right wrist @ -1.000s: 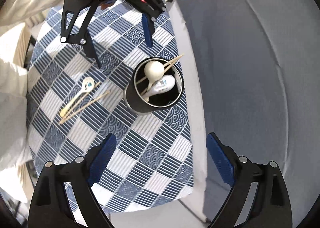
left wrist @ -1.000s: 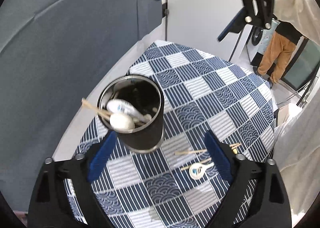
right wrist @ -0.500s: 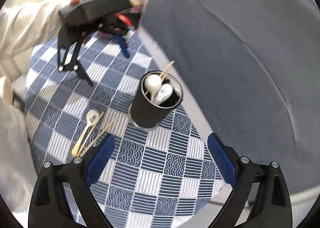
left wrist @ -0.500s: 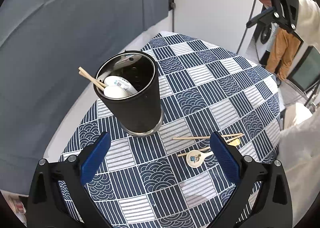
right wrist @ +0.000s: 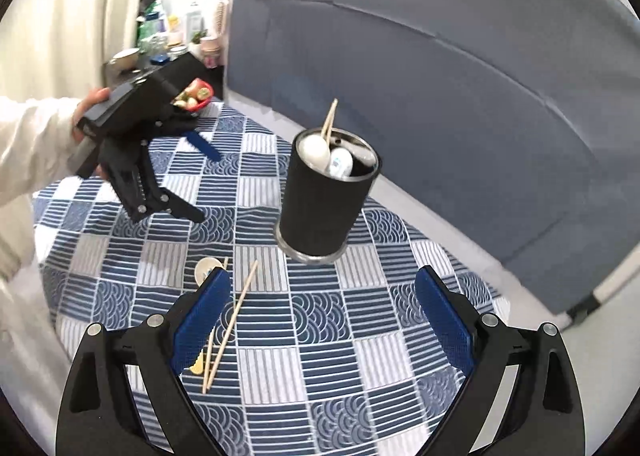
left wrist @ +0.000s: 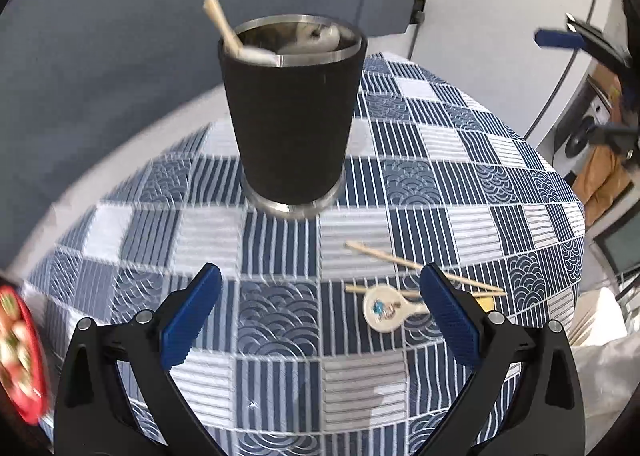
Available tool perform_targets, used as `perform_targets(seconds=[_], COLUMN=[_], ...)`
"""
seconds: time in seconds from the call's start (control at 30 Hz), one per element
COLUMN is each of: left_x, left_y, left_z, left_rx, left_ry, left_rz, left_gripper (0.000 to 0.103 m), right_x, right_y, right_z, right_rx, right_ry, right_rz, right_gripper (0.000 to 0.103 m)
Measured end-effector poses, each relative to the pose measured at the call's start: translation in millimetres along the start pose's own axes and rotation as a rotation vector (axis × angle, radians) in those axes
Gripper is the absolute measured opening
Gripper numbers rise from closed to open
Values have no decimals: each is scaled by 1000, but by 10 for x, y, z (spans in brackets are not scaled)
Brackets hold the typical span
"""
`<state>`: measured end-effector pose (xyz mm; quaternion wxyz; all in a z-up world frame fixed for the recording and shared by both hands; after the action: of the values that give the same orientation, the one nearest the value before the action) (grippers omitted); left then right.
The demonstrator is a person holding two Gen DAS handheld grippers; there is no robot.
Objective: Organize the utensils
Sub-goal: 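Move both tools back down toward the blue-print spoon on the cloth, then grasp the blue-print spoon's yellow handle with the right tool while the left tool pinches its bowl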
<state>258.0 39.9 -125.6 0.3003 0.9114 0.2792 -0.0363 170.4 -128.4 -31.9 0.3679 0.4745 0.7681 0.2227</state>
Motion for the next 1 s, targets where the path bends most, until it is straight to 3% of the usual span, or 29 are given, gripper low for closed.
perform_targets(seconds=[0.1, 0.23, 0.33, 0.47, 0.67, 0.9, 1.0], left_x=[-29, -6, 31, 38, 9, 42, 40], left_y=[-179, -316, -411, -501, -563, -521, -486], left_z=[88, 154, 204, 341, 543, 706, 744], left_rx=[30, 15, 29, 66, 123, 147, 152], left_ry=[-86, -39, -84, -93, -106, -140, -119], left_rz=[-44, -66, -108, -127, -122, -172, -165], left_gripper=[97, 97, 97, 97, 97, 97, 97], right_x=[180, 357, 481, 767, 1162, 1435, 1467], right_y=[-186, -412, -621, -797, -1017, -1130, -1142], right_z=[77, 147, 254, 304, 500, 633, 678], right_rx=[32, 95, 158, 174, 266, 299, 304], right_ry=[-24, 72, 35, 29, 93, 144, 153], right_rz=[16, 121, 196, 164, 154, 121, 127], right_gripper=[89, 89, 93, 93, 93, 91, 91])
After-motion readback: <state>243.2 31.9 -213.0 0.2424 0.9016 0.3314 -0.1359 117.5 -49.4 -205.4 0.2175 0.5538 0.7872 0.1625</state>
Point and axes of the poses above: each gripper's, at about its wrist camera, not at the fingertips, and z roughly the way its jaws point, x to its left, y to its top, the point moved 4 cm from there along z, roughly the way its jaws point, and after that the axes turned 11 degrees about -y, right-handed, at the moved point
